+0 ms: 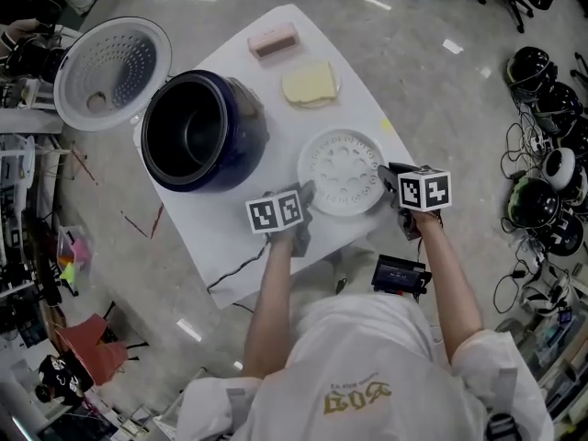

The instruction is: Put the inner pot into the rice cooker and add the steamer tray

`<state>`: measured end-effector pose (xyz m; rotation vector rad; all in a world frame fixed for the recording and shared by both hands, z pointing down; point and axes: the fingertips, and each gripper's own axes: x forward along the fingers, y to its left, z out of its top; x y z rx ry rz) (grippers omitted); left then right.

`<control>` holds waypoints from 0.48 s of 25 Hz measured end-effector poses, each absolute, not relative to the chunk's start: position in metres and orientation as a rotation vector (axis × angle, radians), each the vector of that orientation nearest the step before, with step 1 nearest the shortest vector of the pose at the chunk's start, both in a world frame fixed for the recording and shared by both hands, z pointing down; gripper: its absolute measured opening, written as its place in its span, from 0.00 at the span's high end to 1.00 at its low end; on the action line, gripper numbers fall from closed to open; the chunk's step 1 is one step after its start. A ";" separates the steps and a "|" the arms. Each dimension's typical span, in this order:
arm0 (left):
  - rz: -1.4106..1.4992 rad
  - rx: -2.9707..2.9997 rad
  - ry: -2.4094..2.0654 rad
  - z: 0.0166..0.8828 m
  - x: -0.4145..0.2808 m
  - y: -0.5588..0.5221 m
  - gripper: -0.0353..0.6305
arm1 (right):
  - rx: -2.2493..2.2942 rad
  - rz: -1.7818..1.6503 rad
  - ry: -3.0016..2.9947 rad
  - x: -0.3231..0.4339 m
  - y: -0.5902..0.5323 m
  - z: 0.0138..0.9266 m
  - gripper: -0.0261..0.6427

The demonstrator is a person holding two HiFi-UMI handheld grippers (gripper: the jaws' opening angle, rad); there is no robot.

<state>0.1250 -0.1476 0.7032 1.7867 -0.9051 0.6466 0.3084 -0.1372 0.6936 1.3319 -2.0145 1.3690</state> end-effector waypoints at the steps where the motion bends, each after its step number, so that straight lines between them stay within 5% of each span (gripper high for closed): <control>1: 0.656 1.792 -0.900 0.702 0.126 -0.147 0.80 | 1.336 1.368 -2.016 0.310 -0.137 0.693 0.85; 12: 0.624 1.810 -0.862 0.677 0.129 -0.152 0.81 | 1.363 1.396 -2.070 0.314 -0.143 0.660 0.87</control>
